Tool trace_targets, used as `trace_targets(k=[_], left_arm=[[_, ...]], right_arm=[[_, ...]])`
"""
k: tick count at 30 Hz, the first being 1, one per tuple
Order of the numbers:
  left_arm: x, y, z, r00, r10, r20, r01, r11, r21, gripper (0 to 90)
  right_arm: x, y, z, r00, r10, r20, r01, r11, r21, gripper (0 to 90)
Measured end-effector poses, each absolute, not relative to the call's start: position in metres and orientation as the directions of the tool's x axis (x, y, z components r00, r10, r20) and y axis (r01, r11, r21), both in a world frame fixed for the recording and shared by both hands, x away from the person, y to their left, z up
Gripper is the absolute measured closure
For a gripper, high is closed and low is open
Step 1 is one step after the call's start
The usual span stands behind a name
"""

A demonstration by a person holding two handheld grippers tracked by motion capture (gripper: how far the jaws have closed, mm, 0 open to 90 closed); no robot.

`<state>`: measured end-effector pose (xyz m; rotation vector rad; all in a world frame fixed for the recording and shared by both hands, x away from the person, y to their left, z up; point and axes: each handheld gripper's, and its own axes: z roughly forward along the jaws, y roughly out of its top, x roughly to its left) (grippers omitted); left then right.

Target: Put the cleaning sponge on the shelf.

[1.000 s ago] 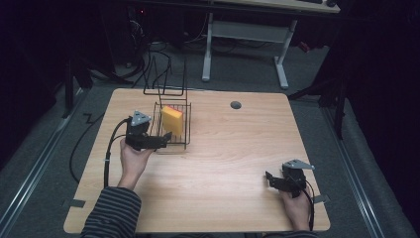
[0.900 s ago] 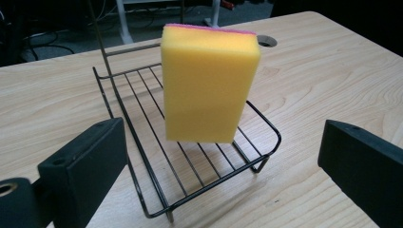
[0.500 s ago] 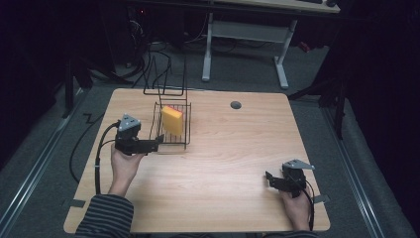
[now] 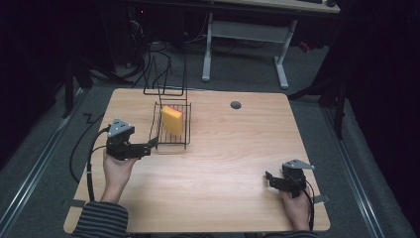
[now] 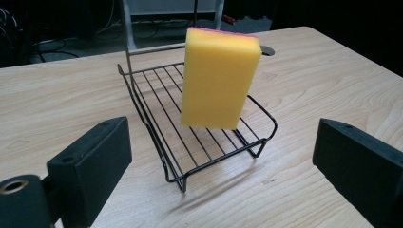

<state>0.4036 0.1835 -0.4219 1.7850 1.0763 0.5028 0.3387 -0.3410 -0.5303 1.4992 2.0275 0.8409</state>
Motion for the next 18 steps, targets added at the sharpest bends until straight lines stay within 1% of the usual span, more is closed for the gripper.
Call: trace_targets(k=[18], left_arm=[[0.387, 0.202, -0.421, 0.503, 0.855, -0.126, 0.436, -0.126, 0.891, 7.2]], right_arm=[[0.339, -0.341, -0.530, -0.286, 0.958, -0.018, 0.664, 0.211, 0.717, 25.6]])
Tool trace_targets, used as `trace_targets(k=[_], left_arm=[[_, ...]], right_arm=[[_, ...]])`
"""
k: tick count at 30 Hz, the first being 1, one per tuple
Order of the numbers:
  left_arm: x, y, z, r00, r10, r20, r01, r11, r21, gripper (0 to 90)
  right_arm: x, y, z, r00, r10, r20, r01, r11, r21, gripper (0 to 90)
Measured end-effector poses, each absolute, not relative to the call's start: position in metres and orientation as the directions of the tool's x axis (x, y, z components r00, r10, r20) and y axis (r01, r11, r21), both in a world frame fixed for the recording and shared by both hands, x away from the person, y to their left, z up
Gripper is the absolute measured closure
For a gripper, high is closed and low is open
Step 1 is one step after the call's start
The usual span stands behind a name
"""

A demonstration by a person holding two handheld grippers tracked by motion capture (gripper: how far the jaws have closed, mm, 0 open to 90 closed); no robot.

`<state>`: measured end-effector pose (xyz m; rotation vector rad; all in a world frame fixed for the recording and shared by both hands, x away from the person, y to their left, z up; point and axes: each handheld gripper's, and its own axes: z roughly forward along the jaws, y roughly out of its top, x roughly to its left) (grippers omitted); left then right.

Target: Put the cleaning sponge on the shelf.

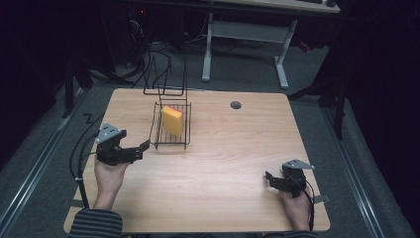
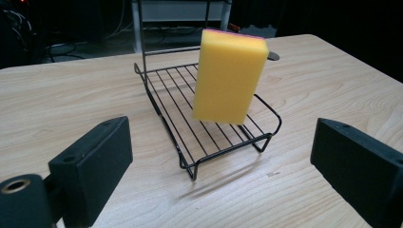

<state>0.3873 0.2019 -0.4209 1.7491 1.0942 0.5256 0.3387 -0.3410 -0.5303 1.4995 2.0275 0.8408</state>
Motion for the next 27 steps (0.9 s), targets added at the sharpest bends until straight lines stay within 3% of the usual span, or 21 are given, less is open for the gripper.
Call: trace_targets(k=[27], left_arm=[[0.370, 0.221, -0.436, 0.465, 0.872, -0.151, 0.451, -0.087, 0.888, 7.3]], right_arm=[[0.339, -0.341, -0.530, -0.286, 0.958, -0.018, 0.664, 0.212, 0.717, 25.6]])
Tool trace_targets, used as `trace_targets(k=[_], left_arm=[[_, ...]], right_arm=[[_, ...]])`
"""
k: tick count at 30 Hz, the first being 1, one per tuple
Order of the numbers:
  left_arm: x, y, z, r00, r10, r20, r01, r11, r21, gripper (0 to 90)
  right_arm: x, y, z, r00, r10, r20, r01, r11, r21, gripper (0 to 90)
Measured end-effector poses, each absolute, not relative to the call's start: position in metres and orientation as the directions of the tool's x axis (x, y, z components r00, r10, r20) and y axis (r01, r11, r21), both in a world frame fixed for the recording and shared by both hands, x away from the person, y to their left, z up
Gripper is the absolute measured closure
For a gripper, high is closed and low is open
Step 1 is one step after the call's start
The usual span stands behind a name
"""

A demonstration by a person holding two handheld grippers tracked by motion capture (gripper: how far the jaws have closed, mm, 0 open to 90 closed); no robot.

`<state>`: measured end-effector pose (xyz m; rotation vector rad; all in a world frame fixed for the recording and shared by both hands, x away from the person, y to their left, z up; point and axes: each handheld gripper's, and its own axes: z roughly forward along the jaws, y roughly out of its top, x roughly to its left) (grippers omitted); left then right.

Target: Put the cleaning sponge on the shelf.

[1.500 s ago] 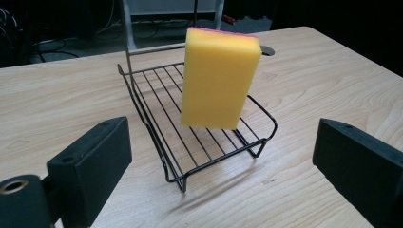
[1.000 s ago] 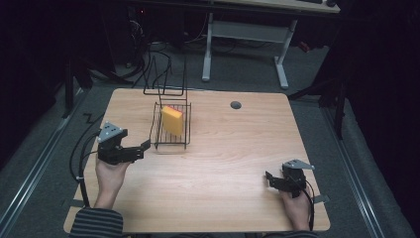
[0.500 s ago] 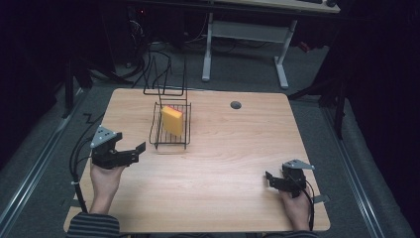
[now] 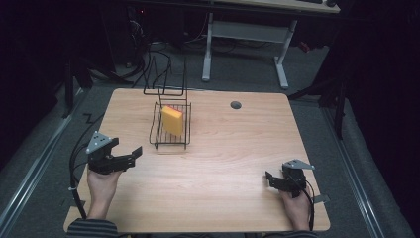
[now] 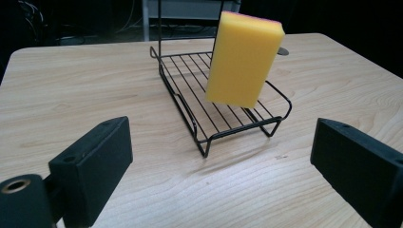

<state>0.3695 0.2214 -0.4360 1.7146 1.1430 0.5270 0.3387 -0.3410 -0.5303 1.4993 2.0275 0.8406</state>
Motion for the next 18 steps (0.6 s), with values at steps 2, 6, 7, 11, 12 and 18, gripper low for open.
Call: trace_targets(k=[2, 6, 7, 11, 12, 18], left_arm=[[0.369, 0.222, -0.438, 0.461, 0.874, -0.156, 0.454, -0.082, 0.887, 7.3], [0.368, 0.224, -0.443, 0.454, 0.876, -0.162, 0.467, -0.079, 0.881, 7.3], [0.368, 0.225, -0.444, 0.453, 0.877, -0.163, 0.470, -0.079, 0.879, 7.3], [0.367, 0.226, -0.450, 0.445, 0.879, -0.170, 0.481, -0.075, 0.873, 7.3], [0.366, 0.227, -0.451, 0.445, 0.879, -0.171, 0.484, -0.075, 0.872, 7.3], [0.366, 0.229, -0.459, 0.439, 0.881, -0.176, 0.500, -0.077, 0.863, 7.3]], right_arm=[[0.339, -0.341, -0.530, -0.285, 0.958, -0.018, 0.664, 0.212, 0.717, 25.6], [0.339, -0.341, -0.530, -0.285, 0.958, -0.019, 0.664, 0.212, 0.717, 25.6], [0.339, -0.341, -0.530, -0.285, 0.958, -0.019, 0.664, 0.212, 0.717, 25.6], [0.339, -0.341, -0.530, -0.285, 0.958, -0.019, 0.664, 0.212, 0.717, 25.5], [0.339, -0.341, -0.530, -0.285, 0.958, -0.019, 0.664, 0.212, 0.717, 25.6], [0.339, -0.341, -0.530, -0.285, 0.958, -0.019, 0.664, 0.212, 0.717, 25.6]])
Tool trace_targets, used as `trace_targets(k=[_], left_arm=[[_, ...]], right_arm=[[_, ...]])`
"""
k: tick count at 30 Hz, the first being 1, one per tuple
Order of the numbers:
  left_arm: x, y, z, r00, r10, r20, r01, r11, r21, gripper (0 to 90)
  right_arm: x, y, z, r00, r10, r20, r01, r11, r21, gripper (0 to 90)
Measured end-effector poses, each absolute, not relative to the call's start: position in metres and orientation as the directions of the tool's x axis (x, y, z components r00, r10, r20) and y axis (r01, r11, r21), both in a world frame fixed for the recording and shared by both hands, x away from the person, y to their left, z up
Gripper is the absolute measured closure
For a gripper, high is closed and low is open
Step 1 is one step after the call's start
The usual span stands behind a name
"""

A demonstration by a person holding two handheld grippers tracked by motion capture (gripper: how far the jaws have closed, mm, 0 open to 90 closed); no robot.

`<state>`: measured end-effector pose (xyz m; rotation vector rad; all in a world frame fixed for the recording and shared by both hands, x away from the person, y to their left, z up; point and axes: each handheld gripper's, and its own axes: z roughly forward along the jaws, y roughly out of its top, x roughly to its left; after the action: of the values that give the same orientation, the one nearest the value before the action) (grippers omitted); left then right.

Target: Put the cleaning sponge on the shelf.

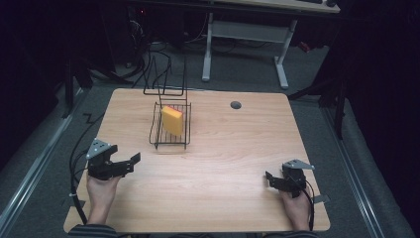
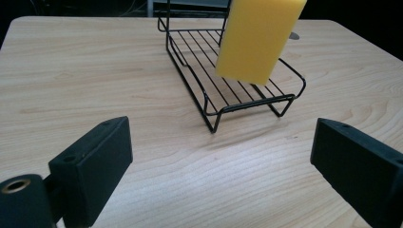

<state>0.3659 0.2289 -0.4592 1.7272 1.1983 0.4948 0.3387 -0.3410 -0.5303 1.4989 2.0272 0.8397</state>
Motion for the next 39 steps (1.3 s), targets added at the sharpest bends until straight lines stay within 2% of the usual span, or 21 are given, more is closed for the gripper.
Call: trace_targets(k=[20, 39], left_arm=[[0.369, 0.235, -0.493, 0.403, 0.896, -0.188, 0.561, -0.079, 0.824, 8.0], [0.376, 0.232, -0.517, 0.373, 0.917, -0.144, 0.608, -0.124, 0.784, 8.3]], right_arm=[[0.339, -0.341, -0.530, -0.285, 0.958, -0.019, 0.664, 0.212, 0.717, 25.6], [0.339, -0.341, -0.530, -0.285, 0.958, -0.019, 0.664, 0.212, 0.717, 25.6]])
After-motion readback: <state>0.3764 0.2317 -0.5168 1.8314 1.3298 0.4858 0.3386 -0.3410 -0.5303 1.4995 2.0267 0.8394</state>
